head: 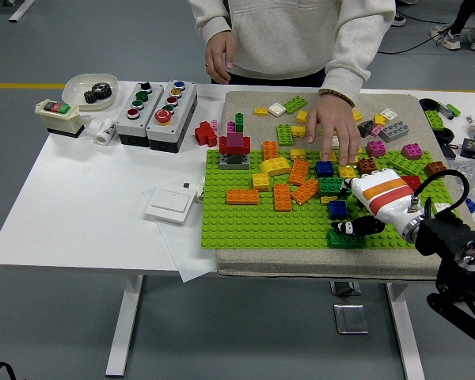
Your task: Pick up the brick,pile it on top of brick,press brick,pick up the brick,pile it on top of brick,press brick
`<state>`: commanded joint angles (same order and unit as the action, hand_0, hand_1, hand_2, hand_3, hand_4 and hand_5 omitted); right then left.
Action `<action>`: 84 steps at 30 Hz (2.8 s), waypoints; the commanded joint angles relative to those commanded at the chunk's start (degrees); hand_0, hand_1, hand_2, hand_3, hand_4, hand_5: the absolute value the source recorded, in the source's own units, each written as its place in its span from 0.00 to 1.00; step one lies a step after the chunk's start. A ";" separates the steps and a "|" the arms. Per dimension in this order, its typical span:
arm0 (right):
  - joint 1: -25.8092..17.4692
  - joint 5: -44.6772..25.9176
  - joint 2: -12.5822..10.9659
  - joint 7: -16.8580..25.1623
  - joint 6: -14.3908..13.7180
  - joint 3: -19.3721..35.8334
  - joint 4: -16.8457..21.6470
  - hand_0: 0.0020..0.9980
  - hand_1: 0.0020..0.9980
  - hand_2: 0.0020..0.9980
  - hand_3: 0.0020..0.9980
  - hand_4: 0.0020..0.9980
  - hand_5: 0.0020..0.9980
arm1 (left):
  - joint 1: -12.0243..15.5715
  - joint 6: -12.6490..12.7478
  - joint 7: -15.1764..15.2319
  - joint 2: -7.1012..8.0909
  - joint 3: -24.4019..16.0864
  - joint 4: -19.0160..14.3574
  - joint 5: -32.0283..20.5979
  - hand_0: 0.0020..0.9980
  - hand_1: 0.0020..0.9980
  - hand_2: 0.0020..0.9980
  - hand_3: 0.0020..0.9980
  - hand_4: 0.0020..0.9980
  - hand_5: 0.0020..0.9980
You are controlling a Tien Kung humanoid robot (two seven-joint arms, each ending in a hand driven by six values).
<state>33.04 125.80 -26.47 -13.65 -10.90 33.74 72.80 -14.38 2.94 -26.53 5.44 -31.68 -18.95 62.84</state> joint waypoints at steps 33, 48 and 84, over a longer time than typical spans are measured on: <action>1.93 0.87 2.77 1.84 -0.51 -0.63 -6.36 0.25 0.19 0.26 0.54 0.88 0.62 | -0.34 0.19 0.07 0.08 0.31 -0.05 -0.56 0.68 0.71 0.73 0.59 0.67 0.66; 2.12 2.62 3.27 2.91 -1.18 -1.02 -7.32 0.22 0.17 0.25 0.52 0.81 0.60 | -0.47 0.13 0.00 0.08 0.27 -0.10 -0.44 0.68 0.71 0.74 0.59 0.67 0.66; 1.86 4.20 2.81 6.12 -2.27 -1.08 -7.03 0.16 0.13 0.22 0.47 0.77 0.49 | -0.45 0.03 -0.03 0.08 0.27 -0.14 -0.49 0.68 0.71 0.73 0.59 0.67 0.66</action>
<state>34.89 130.00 -23.66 -7.53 -13.18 32.65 65.77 -14.84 2.97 -26.56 5.52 -31.40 -19.09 62.36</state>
